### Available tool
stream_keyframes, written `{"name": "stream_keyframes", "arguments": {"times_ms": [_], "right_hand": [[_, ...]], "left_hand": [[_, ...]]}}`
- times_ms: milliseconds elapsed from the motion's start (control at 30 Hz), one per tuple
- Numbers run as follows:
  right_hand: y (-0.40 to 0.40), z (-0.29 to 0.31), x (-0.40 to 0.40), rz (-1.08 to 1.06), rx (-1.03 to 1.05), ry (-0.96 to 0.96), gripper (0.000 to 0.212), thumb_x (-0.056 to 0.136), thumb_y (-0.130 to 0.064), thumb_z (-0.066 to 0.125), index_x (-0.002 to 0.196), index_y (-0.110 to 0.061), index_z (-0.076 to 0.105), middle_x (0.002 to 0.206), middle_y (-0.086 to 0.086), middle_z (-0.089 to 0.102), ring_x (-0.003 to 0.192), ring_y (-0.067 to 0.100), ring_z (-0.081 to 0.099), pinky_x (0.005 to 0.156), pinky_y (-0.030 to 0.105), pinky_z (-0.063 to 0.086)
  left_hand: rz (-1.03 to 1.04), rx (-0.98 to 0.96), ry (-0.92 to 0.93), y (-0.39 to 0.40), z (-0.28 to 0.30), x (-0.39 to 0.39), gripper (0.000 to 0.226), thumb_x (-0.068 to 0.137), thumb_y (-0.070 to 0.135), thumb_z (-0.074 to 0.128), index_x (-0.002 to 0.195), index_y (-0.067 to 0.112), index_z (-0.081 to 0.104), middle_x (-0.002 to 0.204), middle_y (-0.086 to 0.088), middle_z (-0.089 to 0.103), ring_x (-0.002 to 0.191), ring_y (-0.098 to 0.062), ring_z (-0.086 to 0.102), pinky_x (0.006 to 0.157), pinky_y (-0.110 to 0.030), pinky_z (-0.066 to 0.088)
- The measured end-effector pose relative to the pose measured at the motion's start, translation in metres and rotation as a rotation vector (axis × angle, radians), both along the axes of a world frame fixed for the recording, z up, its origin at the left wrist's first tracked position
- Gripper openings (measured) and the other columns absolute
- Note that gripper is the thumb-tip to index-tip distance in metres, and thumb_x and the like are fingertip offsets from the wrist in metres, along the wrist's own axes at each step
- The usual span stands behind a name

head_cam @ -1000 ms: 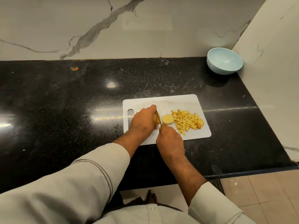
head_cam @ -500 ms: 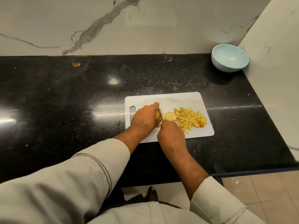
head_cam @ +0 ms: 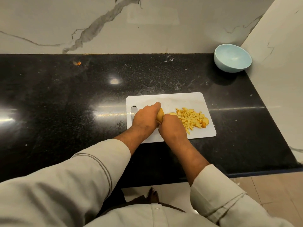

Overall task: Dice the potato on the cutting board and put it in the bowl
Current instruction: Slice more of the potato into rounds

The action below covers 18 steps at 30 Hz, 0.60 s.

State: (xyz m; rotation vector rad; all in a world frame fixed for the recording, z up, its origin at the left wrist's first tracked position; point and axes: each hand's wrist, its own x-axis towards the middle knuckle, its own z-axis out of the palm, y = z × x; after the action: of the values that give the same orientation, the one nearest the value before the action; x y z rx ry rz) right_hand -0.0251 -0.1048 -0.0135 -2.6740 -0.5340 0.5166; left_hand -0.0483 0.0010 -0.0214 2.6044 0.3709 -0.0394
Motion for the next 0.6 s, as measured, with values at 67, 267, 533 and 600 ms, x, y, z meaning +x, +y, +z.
{"name": "stream_keyframes", "arguments": {"times_ms": [67, 267, 533, 600], "right_hand": [[-0.007, -0.003, -0.004, -0.005, -0.016, 0.0, 0.022, 0.086, -0.005, 0.049, 0.069, -0.015, 0.039, 0.064, -0.002, 0.039, 0.064, 0.024, 0.048, 0.055, 0.03, 0.035], [-0.013, -0.01, -0.01, 0.007, -0.055, -0.009, 0.015, 0.088, -0.005, 0.045, 0.076, -0.015, 0.045, 0.067, 0.0, 0.04, 0.066, 0.024, 0.045, 0.06, 0.031, 0.035], [-0.029, -0.018, -0.025, 0.054, -0.163, -0.023, 0.012, 0.093, -0.011, 0.043, 0.097, -0.009, 0.055, 0.097, 0.013, 0.061, 0.087, 0.031, 0.061, 0.062, 0.03, 0.035], [-0.037, -0.022, -0.033, 0.05, -0.174, -0.01, 0.01, 0.094, -0.012, 0.042, 0.097, -0.01, 0.051, 0.096, 0.012, 0.06, 0.086, 0.031, 0.06, 0.061, 0.031, 0.034]], "left_hand": [[0.005, -0.014, 0.027, 0.001, 0.003, 0.002, 0.038, 0.073, 0.017, 0.072, 0.1, 0.019, 0.046, 0.075, 0.006, 0.046, 0.07, -0.021, 0.047, 0.056, -0.029, 0.032], [-0.026, 0.008, 0.037, 0.001, 0.003, 0.0, 0.039, 0.073, 0.015, 0.073, 0.098, 0.018, 0.043, 0.083, 0.0, 0.053, 0.074, -0.022, 0.048, 0.061, -0.031, 0.034], [-0.008, -0.012, 0.094, 0.008, 0.003, 0.006, 0.056, 0.068, 0.029, 0.083, 0.112, 0.02, 0.049, 0.099, -0.006, 0.061, 0.078, -0.021, 0.049, 0.064, -0.031, 0.04], [0.001, -0.027, 0.091, 0.008, 0.002, 0.007, 0.058, 0.067, 0.03, 0.084, 0.113, 0.02, 0.05, 0.098, -0.006, 0.061, 0.077, -0.02, 0.047, 0.064, -0.031, 0.038]]}}
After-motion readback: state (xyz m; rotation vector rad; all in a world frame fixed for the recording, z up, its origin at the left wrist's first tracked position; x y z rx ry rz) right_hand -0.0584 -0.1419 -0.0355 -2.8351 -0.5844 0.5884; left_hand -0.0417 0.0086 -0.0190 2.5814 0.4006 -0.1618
